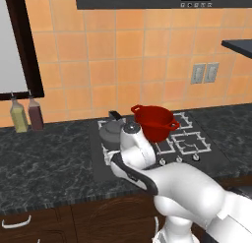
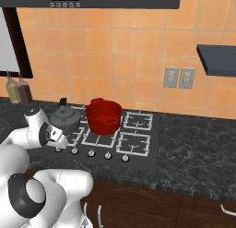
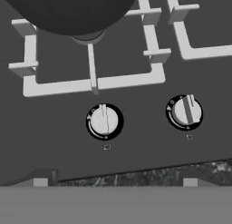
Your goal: Pick the kettle from the counter and place it on a stove burner. Then turn the burner on.
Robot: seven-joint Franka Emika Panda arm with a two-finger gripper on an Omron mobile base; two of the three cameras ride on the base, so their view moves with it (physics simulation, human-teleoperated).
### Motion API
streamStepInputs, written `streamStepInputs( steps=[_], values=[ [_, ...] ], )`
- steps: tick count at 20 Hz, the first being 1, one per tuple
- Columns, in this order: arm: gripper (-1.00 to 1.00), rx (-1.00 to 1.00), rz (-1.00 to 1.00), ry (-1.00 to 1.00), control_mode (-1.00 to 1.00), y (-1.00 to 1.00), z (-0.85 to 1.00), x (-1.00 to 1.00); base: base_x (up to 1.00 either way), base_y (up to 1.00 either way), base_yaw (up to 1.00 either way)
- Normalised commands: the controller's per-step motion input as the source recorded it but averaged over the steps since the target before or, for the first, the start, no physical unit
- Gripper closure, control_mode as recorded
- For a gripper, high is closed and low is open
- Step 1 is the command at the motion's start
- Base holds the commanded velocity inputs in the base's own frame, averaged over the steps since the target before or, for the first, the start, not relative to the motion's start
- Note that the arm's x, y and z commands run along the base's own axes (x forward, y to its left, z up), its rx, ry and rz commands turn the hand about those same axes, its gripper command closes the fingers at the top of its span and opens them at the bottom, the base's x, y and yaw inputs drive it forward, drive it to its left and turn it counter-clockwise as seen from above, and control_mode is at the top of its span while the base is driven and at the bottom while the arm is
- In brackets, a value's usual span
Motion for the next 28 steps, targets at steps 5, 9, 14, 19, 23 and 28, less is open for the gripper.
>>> streamStepInputs(
  steps=[5, 9, 14, 19, 23, 28],
  values=[
    [-1.0, -0.01, 0.0, 0.0, -1.0, 0.13, -0.05, 0.33, 0.0, 0.0, 0.0],
    [-1.0, -0.01, 0.0, 0.04, -1.0, 0.04, -0.03, 0.17, 0.0, 0.0, 0.0],
    [-1.0, -0.03, 0.0, 0.06, -1.0, -0.03, -0.29, 0.1, 0.0, 0.0, 0.0],
    [-1.0, 0.0, 0.0, 0.0, -1.0, 0.0, -0.21, 0.2, 0.0, 0.0, 0.0],
    [-1.0, 0.0, 0.0, -0.02, -1.0, 0.0, -0.08, 0.16, 0.0, 0.0, 0.0],
    [-1.0, -0.02, 0.0, 0.0, -1.0, 0.0, -0.1, 0.0, 0.0, 0.0, 0.0]
  ],
)
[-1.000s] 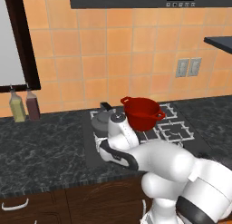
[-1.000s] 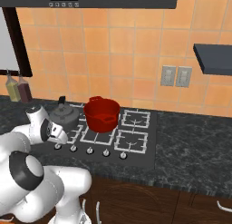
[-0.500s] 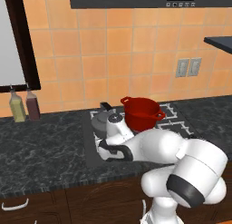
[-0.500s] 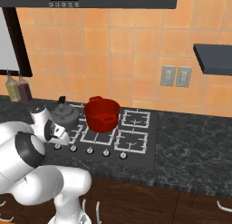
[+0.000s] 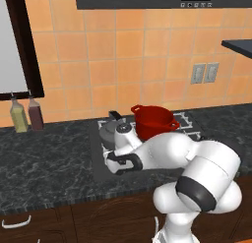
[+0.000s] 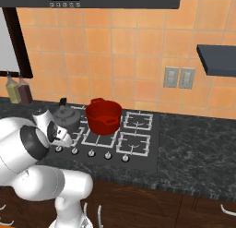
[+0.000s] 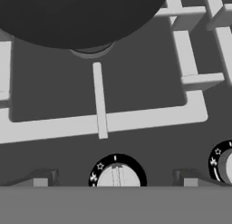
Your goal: Pick the kettle from the counter and place it on a stove burner. Then turn the burner on.
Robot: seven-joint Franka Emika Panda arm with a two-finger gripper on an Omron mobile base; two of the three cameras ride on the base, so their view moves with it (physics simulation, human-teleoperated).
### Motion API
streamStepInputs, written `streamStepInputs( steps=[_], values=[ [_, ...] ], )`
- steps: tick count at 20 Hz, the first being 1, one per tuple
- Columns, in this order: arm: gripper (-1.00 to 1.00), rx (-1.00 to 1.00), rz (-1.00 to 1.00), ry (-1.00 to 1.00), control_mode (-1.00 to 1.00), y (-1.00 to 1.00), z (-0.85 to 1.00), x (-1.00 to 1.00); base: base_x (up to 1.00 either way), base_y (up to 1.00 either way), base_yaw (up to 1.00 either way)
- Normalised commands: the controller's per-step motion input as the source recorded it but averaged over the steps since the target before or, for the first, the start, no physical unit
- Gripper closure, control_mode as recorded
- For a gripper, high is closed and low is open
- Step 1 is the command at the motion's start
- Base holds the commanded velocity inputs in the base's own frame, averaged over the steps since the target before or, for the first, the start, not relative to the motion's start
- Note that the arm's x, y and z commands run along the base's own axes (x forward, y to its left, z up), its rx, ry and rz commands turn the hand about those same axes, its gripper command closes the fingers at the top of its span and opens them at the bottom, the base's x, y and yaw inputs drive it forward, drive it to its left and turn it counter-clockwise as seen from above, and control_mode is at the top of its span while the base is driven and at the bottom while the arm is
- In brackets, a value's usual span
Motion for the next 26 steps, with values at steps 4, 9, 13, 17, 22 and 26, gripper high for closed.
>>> streamStepInputs(
  steps=[4, 9, 13, 17, 22, 26],
  values=[
    [-1.0, -0.06, 0.0, 0.0, -1.0, 0.0, -0.24, 0.0, 0.0, 0.0, 0.0],
    [1.0, -0.02, 0.0, 0.0, -1.0, 0.0, -0.09, 0.0, 0.0, 0.0, 0.0],
    [1.0, 0.0, 0.0, 0.0, -1.0, 0.0, 0.0, 0.0, 0.0, 0.0, 0.0],
    [1.0, 0.0, 0.0, 0.0, -1.0, 0.0, 0.0, 0.0, 0.0, 0.0, 0.0],
    [1.0, 0.0, 0.03, -0.01, -1.0, 0.0, 0.0, -0.02, 0.0, 0.0, 0.0],
    [1.0, -0.02, 0.21, -0.08, -1.0, 0.0, 0.0, -0.14, 0.0, 0.0, 0.0]
  ],
)
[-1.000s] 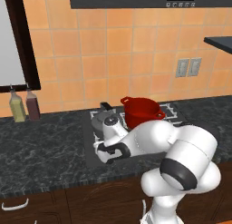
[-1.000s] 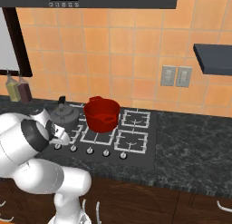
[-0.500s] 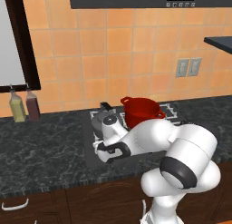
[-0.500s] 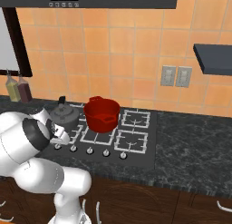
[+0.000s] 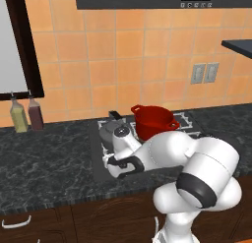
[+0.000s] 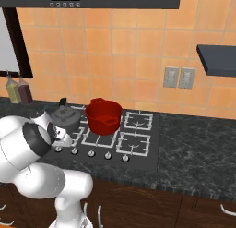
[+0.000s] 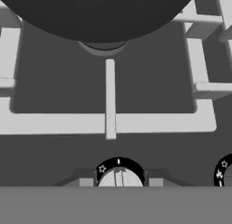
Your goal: Pick the kettle from the counter and place it on a stove burner. Then turn the burner on.
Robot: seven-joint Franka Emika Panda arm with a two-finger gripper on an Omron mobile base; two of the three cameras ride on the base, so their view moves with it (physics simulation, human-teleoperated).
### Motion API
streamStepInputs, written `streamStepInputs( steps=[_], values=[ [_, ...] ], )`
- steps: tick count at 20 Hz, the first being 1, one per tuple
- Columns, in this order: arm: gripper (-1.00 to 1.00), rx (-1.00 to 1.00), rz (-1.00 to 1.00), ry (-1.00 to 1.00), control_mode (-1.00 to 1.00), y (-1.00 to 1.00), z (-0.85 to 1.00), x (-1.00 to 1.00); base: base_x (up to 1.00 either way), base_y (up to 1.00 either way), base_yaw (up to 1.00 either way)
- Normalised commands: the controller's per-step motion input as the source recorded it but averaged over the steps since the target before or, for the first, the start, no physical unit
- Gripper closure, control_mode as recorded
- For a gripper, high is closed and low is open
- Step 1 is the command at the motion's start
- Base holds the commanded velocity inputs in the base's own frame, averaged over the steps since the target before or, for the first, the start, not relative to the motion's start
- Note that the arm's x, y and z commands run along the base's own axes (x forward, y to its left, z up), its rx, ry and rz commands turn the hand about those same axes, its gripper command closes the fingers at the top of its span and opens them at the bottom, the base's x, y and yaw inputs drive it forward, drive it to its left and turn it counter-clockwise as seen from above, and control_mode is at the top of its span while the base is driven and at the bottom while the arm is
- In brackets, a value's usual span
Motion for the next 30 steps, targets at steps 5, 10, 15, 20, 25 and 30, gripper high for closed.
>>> streamStepInputs(
  steps=[5, 10, 15, 20, 25, 30],
  values=[
    [1.0, -0.06, 0.28, -0.09, -1.0, 0.01, 0.0, -0.08, 0.0, 0.0, 0.0],
    [1.0, -0.08, 0.29, -0.1, -1.0, 0.05, 0.02, -0.05, 0.0, 0.0, 0.0],
    [1.0, -0.1, 0.32, -0.04, -1.0, 0.16, 0.05, 0.0, 0.0, 0.0, 0.0],
    [1.0, -0.13, 0.31, 0.0, -1.0, 0.25, 0.08, 0.0, 0.0, 0.0, 0.0],
    [1.0, -0.16, 0.28, -0.01, -1.0, 0.3, 0.02, 0.0, 0.0, 0.0, 0.0],
    [1.0, -0.16, 0.28, 0.0, -1.0, 0.3, 0.01, 0.0, 0.0, 0.0, 0.0]
  ],
)
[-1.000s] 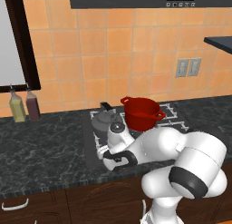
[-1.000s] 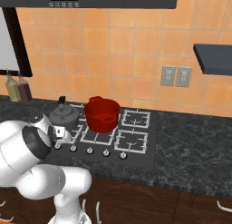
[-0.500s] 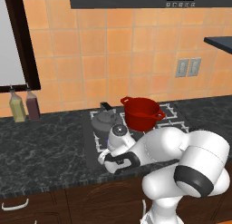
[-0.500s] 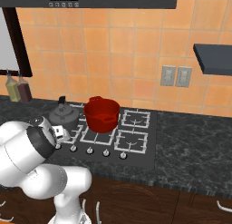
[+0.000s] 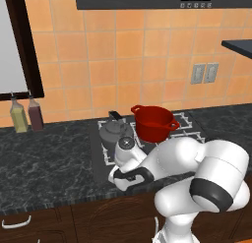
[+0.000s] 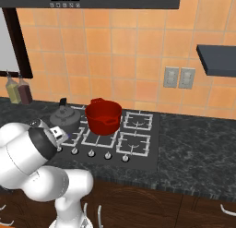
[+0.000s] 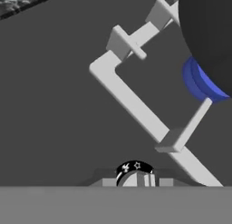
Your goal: Pick the kettle from the counter and place it on a stove burner. Then turn the burner on.
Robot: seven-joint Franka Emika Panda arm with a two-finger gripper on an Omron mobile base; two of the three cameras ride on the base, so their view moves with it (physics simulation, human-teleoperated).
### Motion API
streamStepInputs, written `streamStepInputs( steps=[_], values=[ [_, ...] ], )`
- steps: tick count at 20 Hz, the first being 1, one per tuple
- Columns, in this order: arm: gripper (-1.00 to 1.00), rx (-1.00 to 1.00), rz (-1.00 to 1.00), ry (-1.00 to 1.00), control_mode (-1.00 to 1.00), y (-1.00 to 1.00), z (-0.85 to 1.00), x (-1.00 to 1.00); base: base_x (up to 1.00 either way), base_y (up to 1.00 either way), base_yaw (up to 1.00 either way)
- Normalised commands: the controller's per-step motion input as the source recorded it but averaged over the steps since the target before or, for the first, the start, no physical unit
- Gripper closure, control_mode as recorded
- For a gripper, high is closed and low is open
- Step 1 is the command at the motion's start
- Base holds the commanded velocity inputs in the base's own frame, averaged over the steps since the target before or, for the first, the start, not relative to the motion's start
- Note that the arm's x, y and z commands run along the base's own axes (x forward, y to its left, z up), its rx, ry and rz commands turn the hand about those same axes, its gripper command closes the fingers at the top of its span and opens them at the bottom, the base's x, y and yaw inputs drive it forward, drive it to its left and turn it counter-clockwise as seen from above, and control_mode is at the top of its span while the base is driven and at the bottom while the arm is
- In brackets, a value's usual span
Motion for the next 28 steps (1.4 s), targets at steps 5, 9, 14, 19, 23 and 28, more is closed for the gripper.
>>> streamStepInputs(
  steps=[5, 9, 14, 19, 23, 28],
  values=[
    [1.0, -0.15, 0.29, -0.04, -1.0, 0.22, 0.02, 0.0, 0.0, 0.0, 0.0],
    [1.0, -0.1, 0.28, -0.13, -1.0, 0.13, 0.24, 0.0, 0.0, 0.0, 0.0],
    [-1.0, -0.02, 0.13, -0.07, -1.0, 0.07, 0.33, 0.0, 0.0, 0.0, 0.0],
    [-1.0, 0.0, 0.0, 0.0, -1.0, 0.0, 0.11, 0.0, 0.0, 0.0, 0.0],
    [-1.0, 0.0, 0.0, -0.15, -1.0, 0.0, 0.86, 0.0, 0.0, 0.0, 0.0],
    [-1.0, 0.02, -0.02, -0.17, -1.0, -0.27, 0.91, -0.27, 0.0, 0.0, 0.0]
  ],
)
